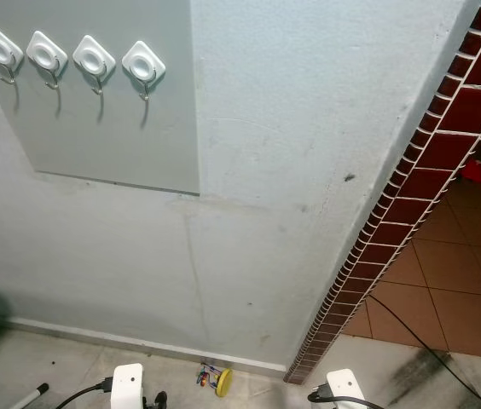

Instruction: Hang keys on a hook

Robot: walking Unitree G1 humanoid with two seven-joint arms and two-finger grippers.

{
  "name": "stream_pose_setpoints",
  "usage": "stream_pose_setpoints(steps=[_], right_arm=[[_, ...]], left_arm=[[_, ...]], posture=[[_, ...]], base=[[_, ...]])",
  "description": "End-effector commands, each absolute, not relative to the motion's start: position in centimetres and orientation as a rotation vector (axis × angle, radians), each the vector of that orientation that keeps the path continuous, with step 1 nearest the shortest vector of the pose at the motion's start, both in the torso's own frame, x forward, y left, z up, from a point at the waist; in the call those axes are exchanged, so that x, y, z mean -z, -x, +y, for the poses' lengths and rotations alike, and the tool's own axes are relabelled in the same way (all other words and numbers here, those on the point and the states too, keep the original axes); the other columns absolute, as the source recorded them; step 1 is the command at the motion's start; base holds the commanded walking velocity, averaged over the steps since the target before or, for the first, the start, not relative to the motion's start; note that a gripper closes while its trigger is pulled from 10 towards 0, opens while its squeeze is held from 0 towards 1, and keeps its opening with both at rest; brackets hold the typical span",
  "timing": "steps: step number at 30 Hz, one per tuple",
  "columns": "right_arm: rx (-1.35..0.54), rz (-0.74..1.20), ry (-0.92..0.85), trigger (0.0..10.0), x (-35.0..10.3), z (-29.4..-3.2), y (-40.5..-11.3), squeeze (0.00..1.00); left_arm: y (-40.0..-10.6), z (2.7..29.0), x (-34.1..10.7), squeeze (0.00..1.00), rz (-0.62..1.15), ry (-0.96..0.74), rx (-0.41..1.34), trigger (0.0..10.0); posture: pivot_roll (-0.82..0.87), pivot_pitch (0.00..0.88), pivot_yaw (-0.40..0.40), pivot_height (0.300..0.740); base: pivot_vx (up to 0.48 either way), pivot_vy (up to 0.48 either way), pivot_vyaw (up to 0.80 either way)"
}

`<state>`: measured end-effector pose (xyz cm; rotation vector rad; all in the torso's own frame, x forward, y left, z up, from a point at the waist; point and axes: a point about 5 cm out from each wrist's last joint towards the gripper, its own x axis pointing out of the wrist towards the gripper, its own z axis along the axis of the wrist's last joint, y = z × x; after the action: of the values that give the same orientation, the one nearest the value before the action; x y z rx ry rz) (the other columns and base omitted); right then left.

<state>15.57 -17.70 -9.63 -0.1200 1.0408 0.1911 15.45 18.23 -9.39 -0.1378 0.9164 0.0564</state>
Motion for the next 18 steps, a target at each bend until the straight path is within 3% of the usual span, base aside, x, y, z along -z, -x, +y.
stream_pose_setpoints(steps=[1,11,18], right_arm=[[-0.257,0.968,0.323,10.0,8.7,-17.3,-17.8,0.0],[-0.256,0.954,0.311,10.0,8.4,-18.0,-18.3,0.0],[-0.217,0.99,0.281,10.0,8.7,-18.7,-17.5,0.0]], left_arm=[[-14.5,20.5,9.5,0.0,0.946,-0.076,-0.101,10.0],[-15.4,20.5,9.1,0.0,0.922,-0.14,-0.14,10.0],[-14.6,20.6,9.5,0.0,0.958,-0.017,-0.124,10.0]], posture=[[-0.09,0.0,-0.029,0.724],[-0.11,0.0,-0.042,0.724],[-0.12,0.0,-0.032,0.724]], base=[[0.0,0.0,0.0],[0.0,0.0,0.0],[0.0,0.0,0.0]])
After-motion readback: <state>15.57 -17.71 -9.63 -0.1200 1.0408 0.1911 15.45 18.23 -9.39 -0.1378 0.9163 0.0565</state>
